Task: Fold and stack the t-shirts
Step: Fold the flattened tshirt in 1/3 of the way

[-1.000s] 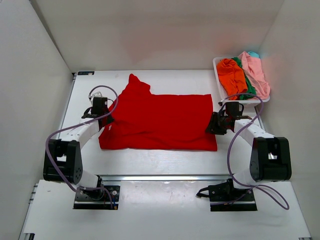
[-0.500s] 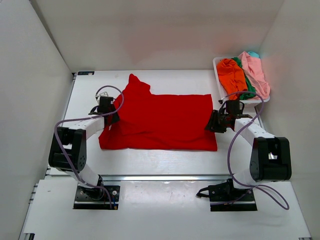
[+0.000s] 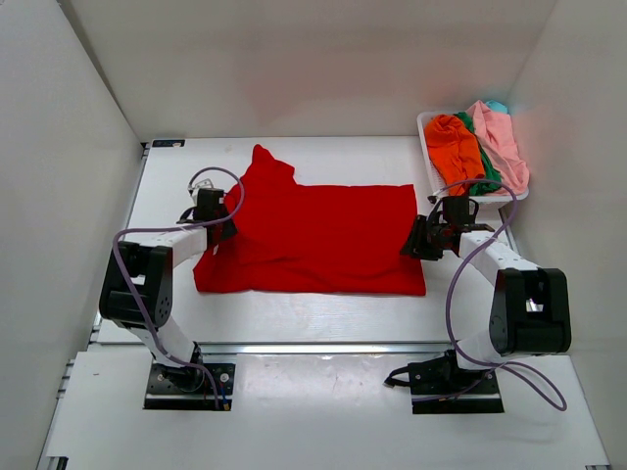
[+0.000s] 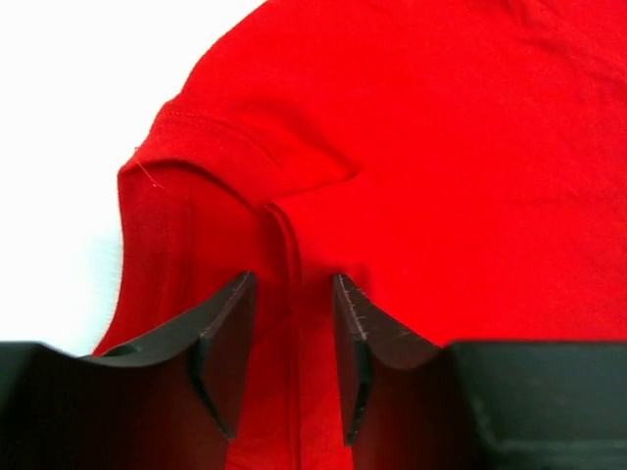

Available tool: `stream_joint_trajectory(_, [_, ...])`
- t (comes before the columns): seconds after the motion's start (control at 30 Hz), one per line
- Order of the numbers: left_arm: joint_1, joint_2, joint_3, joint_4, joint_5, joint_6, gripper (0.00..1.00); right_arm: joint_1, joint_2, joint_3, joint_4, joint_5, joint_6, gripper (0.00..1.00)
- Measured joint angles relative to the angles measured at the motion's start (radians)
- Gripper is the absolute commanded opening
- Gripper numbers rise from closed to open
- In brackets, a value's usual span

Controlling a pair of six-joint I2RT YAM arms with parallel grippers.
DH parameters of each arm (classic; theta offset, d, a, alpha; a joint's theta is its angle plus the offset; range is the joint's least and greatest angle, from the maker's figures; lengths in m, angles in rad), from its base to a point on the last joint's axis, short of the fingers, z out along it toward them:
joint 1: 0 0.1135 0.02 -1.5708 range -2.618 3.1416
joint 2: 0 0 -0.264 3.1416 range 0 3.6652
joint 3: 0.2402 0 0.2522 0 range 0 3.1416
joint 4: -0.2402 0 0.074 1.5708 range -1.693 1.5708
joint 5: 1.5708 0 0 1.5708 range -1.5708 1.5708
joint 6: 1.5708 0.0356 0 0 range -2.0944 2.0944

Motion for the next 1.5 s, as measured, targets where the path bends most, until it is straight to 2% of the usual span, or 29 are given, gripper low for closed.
stream_joint_trajectory(0.03, [0.002, 0.0, 0.001, -0.001, 0.0, -0.002, 0.47, 0.0, 0.0, 0.0, 0.0, -0.001, 0.0, 0.33])
stream_joint_trajectory(0.1, [0.002, 0.006, 0.006, -0.003, 0.001, -0.006, 0.31, 0.0, 0.0, 0.0, 0.0, -0.002, 0.001, 0.33])
stream_joint_trajectory(0.13, [0.002, 0.013, 0.013, -0.002, 0.001, -0.005, 0.17, 0.0, 0.0, 0.0, 0.0, -0.002, 0.001, 0.33])
stream_joint_trajectory(0.17, [0.002, 0.018, 0.017, -0.001, 0.003, -0.008, 0.06, 0.0, 0.0, 0.0, 0.0, -0.003, 0.002, 0.33])
stream_joint_trajectory(0.23, [0.002, 0.021, 0.019, -0.003, 0.005, -0.01, 0.0, 0.0, 0.0, 0.0, 0.0, -0.004, 0.003, 0.33])
stream_joint_trajectory(0.43, [0.006, -0.003, 0.019, -0.04, -0.023, -0.006, 0.0, 0.0, 0.0, 0.0, 0.0, -0.011, 0.005, 0.33])
stream_joint_trajectory(0.77, [0.076, -0.21, -0.011, -0.091, -0.061, -0.013, 0.01, -0.002, 0.0, 0.0, 0.001, -0.016, 0.006, 0.33])
stream_joint_trajectory(0.8, [0.078, -0.216, -0.011, -0.09, -0.059, -0.013, 0.07, -0.002, 0.0, 0.0, 0.002, -0.016, 0.005, 0.33])
stream_joint_trajectory(0.83, [0.078, -0.217, -0.011, -0.089, -0.049, -0.008, 0.2, -0.002, 0.001, 0.004, -0.003, -0.016, 0.004, 0.33])
stream_joint_trajectory(0.87, [0.076, -0.212, -0.006, -0.09, -0.037, 0.001, 0.26, -0.002, 0.008, 0.018, -0.014, -0.016, 0.003, 0.34])
stream_joint_trajectory(0.9, [0.072, -0.201, 0.009, -0.098, -0.027, 0.004, 0.38, -0.002, 0.021, 0.04, -0.023, -0.015, 0.003, 0.34])
stream_joint_trajectory(1.03, [0.046, -0.05, 0.233, -0.138, 0.032, 0.034, 0.51, 0.0, 0.14, 0.238, -0.034, -0.001, 0.009, 0.43])
stream_joint_trajectory(1.1, [0.039, 0.06, 0.396, -0.145, 0.058, 0.048, 0.53, 0.001, 0.203, 0.349, -0.03, 0.007, 0.015, 0.44])
stream_joint_trajectory(1.27, [0.035, 0.335, 0.78, -0.192, 0.109, 0.072, 0.45, 0.013, 0.353, 0.561, -0.003, 0.005, 0.045, 0.43])
stream_joint_trajectory(1.37, [0.033, 0.401, 0.796, -0.201, 0.138, 0.061, 0.42, 0.032, 0.432, 0.611, -0.002, -0.004, 0.056, 0.43])
stream_joint_trajectory(1.5, [0.029, 0.41, 0.632, -0.195, 0.167, 0.019, 0.4, 0.079, 0.568, 0.679, -0.035, -0.016, 0.055, 0.43])
